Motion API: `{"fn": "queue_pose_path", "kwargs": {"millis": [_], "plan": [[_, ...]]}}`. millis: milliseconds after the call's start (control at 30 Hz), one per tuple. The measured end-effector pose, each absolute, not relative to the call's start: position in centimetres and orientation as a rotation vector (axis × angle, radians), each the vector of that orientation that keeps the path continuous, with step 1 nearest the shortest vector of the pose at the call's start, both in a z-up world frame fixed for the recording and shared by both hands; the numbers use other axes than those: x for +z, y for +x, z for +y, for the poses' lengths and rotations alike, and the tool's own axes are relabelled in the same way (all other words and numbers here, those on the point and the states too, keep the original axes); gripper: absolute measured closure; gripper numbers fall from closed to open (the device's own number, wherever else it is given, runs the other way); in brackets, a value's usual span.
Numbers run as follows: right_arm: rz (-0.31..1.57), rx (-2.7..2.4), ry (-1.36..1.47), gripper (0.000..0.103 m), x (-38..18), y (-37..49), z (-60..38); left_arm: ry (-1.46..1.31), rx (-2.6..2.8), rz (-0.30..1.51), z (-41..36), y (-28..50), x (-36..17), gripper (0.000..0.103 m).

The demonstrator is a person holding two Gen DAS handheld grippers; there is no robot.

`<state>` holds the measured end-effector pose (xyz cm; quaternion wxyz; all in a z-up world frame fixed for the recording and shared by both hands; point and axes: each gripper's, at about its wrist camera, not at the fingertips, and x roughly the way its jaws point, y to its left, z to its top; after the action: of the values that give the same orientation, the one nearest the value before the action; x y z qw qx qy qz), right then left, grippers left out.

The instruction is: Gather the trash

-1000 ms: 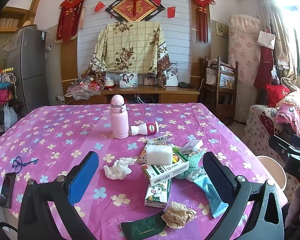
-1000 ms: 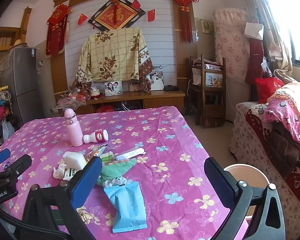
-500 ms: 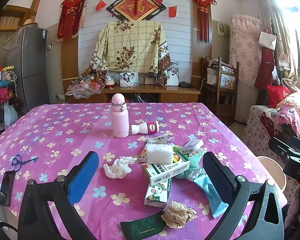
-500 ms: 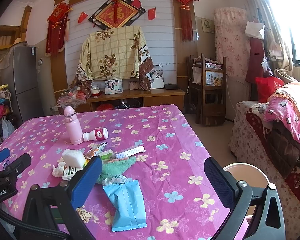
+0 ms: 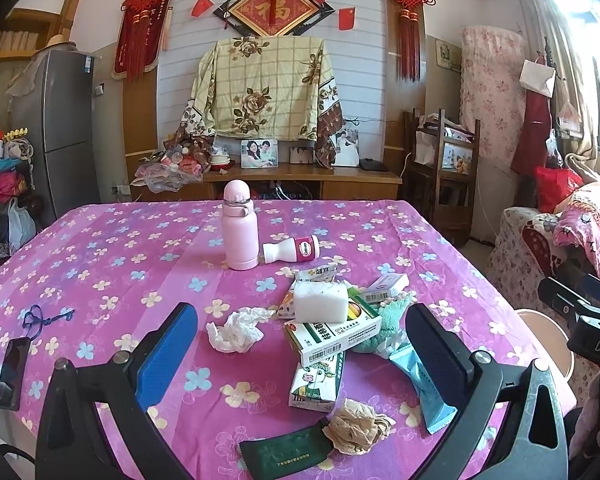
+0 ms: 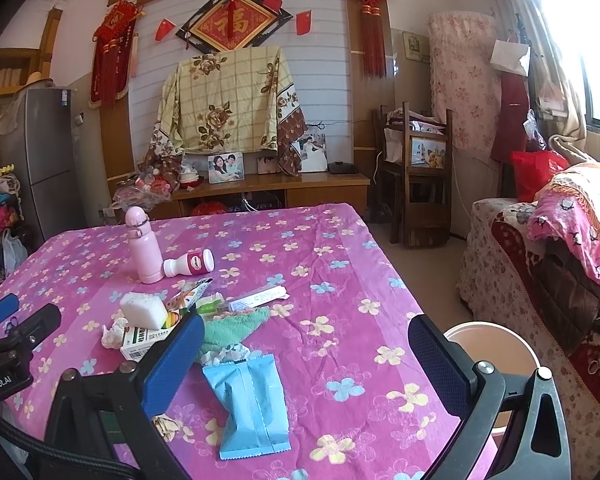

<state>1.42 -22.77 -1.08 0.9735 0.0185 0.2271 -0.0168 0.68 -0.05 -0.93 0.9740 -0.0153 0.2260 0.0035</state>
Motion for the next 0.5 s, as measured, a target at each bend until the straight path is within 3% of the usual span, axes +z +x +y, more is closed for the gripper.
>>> {"fn": "queue_pose_path", "kwargs": {"millis": [500], "plan": [[0.478, -0.031, 0.009, 0.000, -1.38, 1.46, -22.24, -0.037, 0.020, 0.453, 0.28, 0.74, -1.12, 0.000]]}}
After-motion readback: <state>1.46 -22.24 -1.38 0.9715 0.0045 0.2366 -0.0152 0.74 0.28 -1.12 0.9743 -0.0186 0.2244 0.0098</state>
